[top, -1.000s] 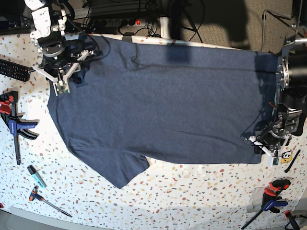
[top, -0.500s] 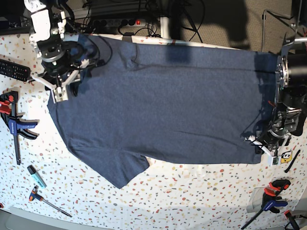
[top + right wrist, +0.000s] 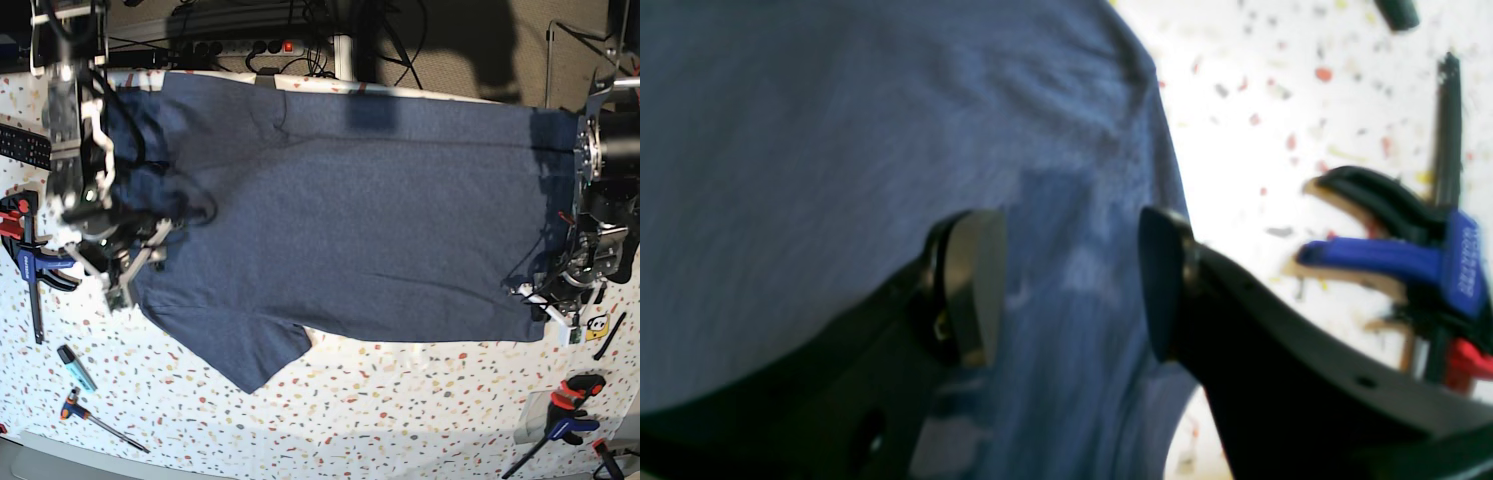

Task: Fold the T-shirt properly
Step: 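Move the right gripper to the opposite sleeve corner and grasp it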

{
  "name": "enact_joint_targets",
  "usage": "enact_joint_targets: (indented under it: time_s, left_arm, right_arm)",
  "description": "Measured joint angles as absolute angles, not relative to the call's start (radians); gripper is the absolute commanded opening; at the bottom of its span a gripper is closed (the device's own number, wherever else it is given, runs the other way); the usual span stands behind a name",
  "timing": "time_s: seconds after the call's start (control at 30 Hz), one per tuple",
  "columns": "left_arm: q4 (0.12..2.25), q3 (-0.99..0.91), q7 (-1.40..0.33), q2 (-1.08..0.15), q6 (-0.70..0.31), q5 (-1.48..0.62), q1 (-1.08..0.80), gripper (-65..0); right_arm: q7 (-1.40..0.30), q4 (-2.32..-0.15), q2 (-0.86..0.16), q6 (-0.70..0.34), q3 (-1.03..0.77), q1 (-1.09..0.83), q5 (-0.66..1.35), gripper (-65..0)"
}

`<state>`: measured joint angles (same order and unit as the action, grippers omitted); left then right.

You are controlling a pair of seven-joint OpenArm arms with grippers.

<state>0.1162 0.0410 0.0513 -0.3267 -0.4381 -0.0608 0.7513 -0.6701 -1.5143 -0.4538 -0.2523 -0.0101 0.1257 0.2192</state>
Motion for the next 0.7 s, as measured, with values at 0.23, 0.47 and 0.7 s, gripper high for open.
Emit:
enact_joint_targets:
  time_s: [0.23,0.47,0.7]
  left_arm:
    - [0.118,0.041,0.051,-0.327,-0.439,-0.06,0.751,-65.0]
    - [0.118,0.041,0.047,-0.328,-0.439,-0.06,0.751,-65.0]
    - [0.118,0.041,0.043,-0.329,-0.44,-0.06,0.751,-65.0]
  right_arm:
    - [-0.712,-1.052,-0.456,-0.388,-0.013,0.487,0.271,-32.9]
    - [-0.679,-0.629,-0.449,-0.485,-0.014,0.764,0.26,-32.9]
    - [-0.536,-0.366,-0.398,-0.496,-0.015,0.857,0.051,-32.9]
